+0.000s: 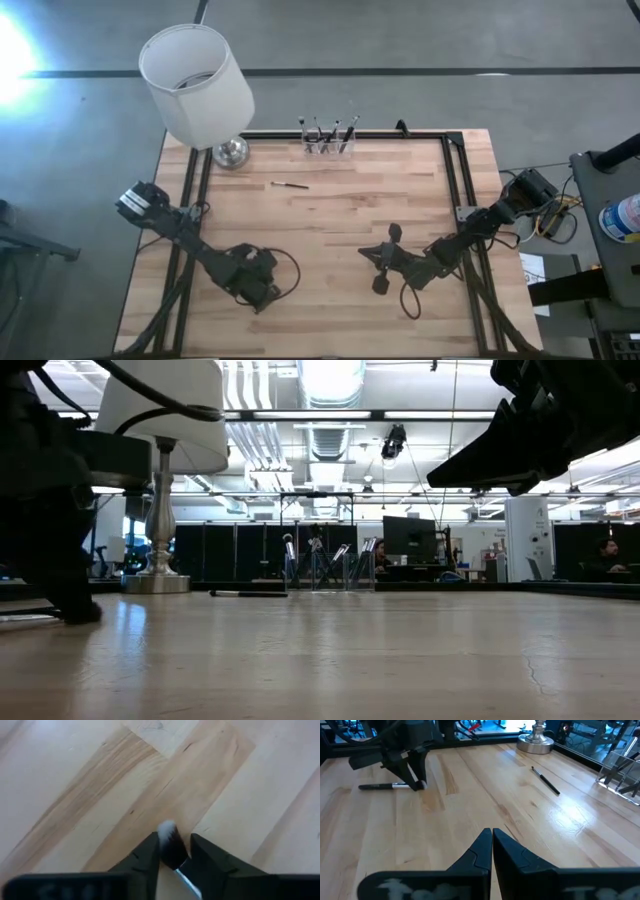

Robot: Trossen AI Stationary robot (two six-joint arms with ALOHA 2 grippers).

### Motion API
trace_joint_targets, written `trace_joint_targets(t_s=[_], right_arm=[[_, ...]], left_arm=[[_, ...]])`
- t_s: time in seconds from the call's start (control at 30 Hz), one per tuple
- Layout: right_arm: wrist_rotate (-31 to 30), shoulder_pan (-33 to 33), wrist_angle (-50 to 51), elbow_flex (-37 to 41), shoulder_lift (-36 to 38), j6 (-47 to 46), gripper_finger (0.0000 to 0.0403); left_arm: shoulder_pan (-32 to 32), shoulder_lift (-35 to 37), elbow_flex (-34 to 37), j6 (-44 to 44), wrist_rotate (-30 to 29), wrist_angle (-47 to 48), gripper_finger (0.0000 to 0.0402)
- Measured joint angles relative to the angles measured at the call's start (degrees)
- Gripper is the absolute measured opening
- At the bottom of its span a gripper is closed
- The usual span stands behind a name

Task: Put items in baskets/containers
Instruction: Put the powder brush into the transparent organizer

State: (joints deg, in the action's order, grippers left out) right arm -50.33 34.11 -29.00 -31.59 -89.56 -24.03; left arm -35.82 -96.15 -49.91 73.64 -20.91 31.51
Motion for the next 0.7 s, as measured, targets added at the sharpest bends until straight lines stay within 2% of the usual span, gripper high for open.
trace_joint_targets(t_s=[0.1, 0.17, 0.3, 0.37, 0.43, 0.57, 0.7], right_arm=[[-0.02, 0.0, -0.01, 0.0, -0.07, 0.02, 0.0008], [-0.04, 0.0, 0.01, -0.02, -0.42, 0.16, 0.0008], [-0.18, -0.07, 0.08, -0.02, -2.14, 1.46, 0.0008], [-0.2, -0.36, -0.03, -0.02, -3.39, 1.72, 0.0008], [-0.18, -1.12, -0.81, -0.02, -4.97, 1.63, 0.0008], [1.2, -4.0, -6.94, -0.02, -9.51, 2.93, 0.0008], [8.82, -8.27, -22.34, -0.02, -15.9, 10.11, 0.0008]], left_arm=[[-0.38, 0.1, 0.4, -2.68, -1.3, -0.17, 0.0056], [-1.04, 0.31, 0.41, -6.05, -4.16, -0.98, 0.0019], [-2.07, 2.51, 1.02, -11.33, -14.7, -3.67, 0.0007], [-2.17, 4.19, 2.71, -14.37, -17.73, -9.11, 0.0005], [-2.16, 5.86, 6.39, -19.95, -18.86, -18.4, 0.0004], [-1.32, 9.73, 15.82, -36.01, -18.74, -47.61, 0.0003], [1.59, 11.78, 24.91, -50.52, -16.04, -72.76, 0.0002]])
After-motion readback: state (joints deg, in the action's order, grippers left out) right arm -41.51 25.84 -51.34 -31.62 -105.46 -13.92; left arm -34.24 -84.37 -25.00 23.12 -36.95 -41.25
